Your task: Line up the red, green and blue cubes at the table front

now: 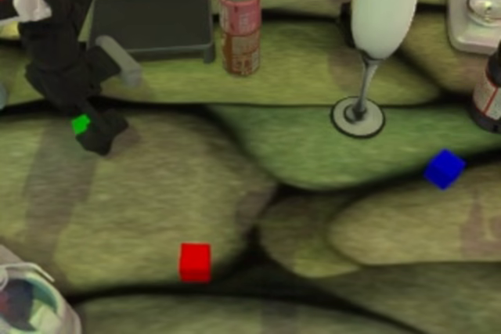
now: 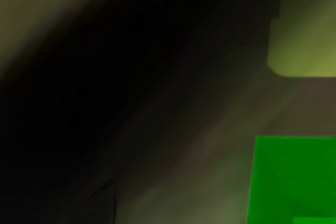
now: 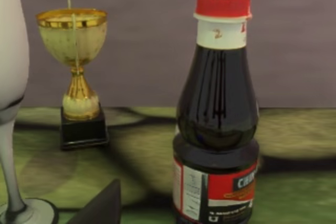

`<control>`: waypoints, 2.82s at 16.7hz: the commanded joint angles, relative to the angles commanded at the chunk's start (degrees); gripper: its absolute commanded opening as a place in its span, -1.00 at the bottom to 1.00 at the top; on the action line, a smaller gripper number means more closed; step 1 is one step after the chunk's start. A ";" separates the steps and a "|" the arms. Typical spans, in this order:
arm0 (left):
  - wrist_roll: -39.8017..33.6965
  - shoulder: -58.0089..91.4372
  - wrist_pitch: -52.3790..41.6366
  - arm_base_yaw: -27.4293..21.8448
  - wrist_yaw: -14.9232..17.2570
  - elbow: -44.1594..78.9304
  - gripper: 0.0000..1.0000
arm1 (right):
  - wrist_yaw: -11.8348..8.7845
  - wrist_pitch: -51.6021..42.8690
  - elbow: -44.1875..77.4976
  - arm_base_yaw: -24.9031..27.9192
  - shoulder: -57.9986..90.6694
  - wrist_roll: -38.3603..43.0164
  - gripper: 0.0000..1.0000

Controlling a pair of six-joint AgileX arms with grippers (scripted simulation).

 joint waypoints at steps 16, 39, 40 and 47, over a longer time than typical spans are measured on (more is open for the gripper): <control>0.02 0.17 0.32 0.01 0.00 -0.25 -0.81 | 0.00 0.00 0.00 0.00 0.00 0.00 1.00; -0.91 -5.90 -14.67 0.53 1.17 9.86 -1.00 | 0.00 0.00 0.00 0.00 0.00 0.00 1.00; -0.91 -5.95 -14.66 0.39 1.17 9.79 -1.00 | 0.00 0.00 0.00 0.00 0.00 0.00 1.00; -1.68 -12.49 -13.11 -15.76 1.24 1.61 -1.00 | 0.00 0.00 0.00 0.00 0.00 0.00 1.00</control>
